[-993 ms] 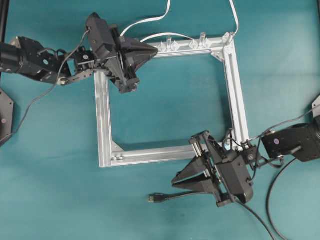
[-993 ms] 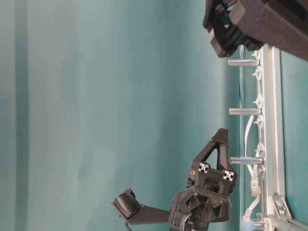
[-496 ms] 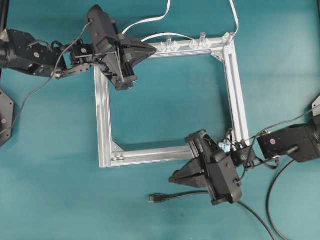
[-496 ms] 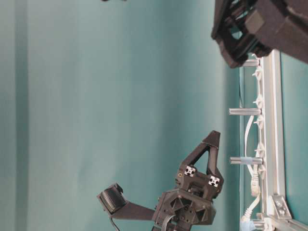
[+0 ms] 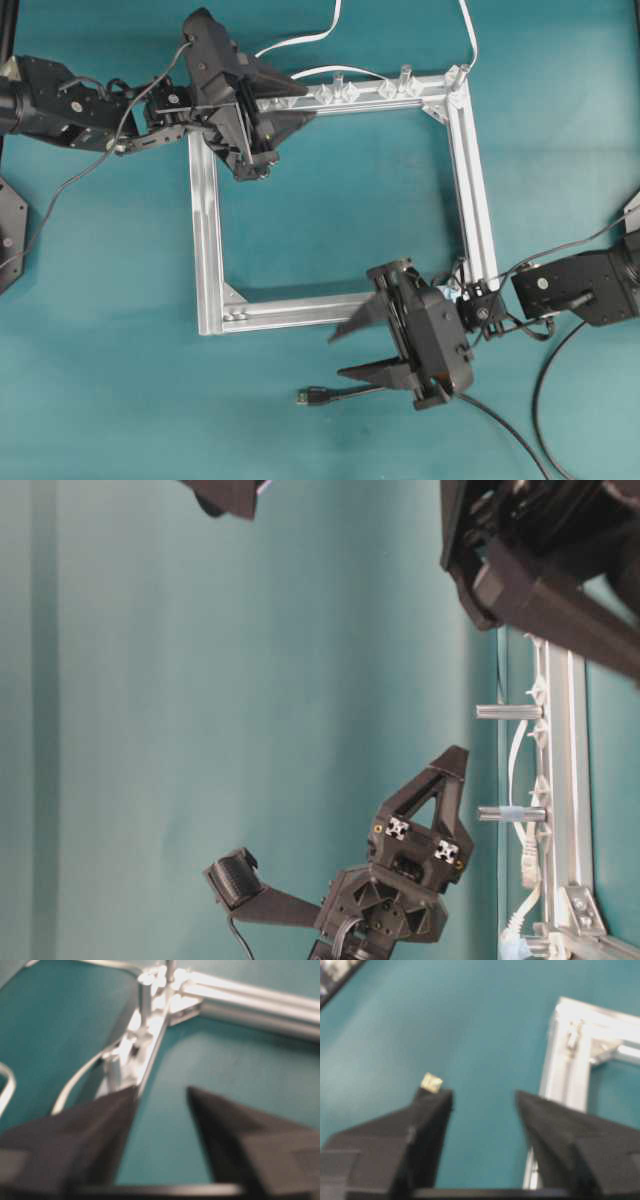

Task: Insert the wire through the string loop located on the right side.
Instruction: 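Move the right gripper down toward the black USB cable's connector end, then close the right gripper on the USB cable just behind the connector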

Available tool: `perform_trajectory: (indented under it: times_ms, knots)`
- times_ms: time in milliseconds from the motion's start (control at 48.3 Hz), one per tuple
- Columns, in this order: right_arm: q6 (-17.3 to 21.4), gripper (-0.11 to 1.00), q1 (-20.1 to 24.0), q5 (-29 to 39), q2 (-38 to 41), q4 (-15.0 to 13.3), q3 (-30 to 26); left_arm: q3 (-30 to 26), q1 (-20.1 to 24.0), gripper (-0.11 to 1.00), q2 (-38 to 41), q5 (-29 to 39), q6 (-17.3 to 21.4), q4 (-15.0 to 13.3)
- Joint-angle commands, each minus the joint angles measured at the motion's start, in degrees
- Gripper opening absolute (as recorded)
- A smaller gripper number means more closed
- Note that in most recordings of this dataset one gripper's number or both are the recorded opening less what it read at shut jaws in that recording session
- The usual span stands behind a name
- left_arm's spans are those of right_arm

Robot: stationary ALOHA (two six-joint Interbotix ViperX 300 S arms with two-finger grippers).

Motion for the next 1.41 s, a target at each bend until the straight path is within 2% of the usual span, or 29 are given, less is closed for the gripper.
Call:
perform_trajectory:
  times_ms: [0, 62, 310, 434, 621, 952, 1096, 1241, 1386]
  knots:
    - [0.1, 0.69, 0.5, -1.1, -1.5, 2.4, -1.2, -1.2, -0.2, 0.64, -2.3, 0.5, 0.3, 0.2]
    - [0.1, 0.68, 0.7, -1.4, -1.4, 3.3, -1.2, -1.1, -0.1, 0.61, -2.7, 0.6, 0.3, 0.2]
    - [0.1, 0.68, 1.7, -1.1, -1.4, 5.9, -0.8, -0.8, -0.2, 0.64, -3.3, 1.5, 0.2, 0.2]
    - [0.1, 0.68, 3.3, -1.1, -1.4, 8.3, -0.7, -0.8, -0.1, 0.64, -3.3, 2.6, 0.0, 0.3]
    - [-0.6, 0.68, 6.2, -1.4, -1.0, 14.2, -0.7, -0.7, -0.2, 0.65, -3.3, 2.9, -0.1, 0.2]
    - [-5.7, 0.68, 10.1, -3.6, 1.8, 27.2, -0.6, -0.6, -1.4, 0.64, -3.2, 3.1, -0.2, 0.2]
    - [-7.2, 0.68, 12.0, -6.9, 2.9, 32.8, -1.0, -0.4, -1.7, 0.64, -3.2, 3.5, -0.2, 0.2]
    - [-8.9, 0.68, 14.2, -9.2, 5.0, 36.5, -2.5, -0.3, -1.9, 0.65, -3.2, 3.8, -0.3, 0.2]
    - [-11.3, 0.68, 15.5, -9.3, 6.9, 38.0, -4.4, -0.3, -2.1, 0.64, -3.3, 3.8, -0.3, 0.2]
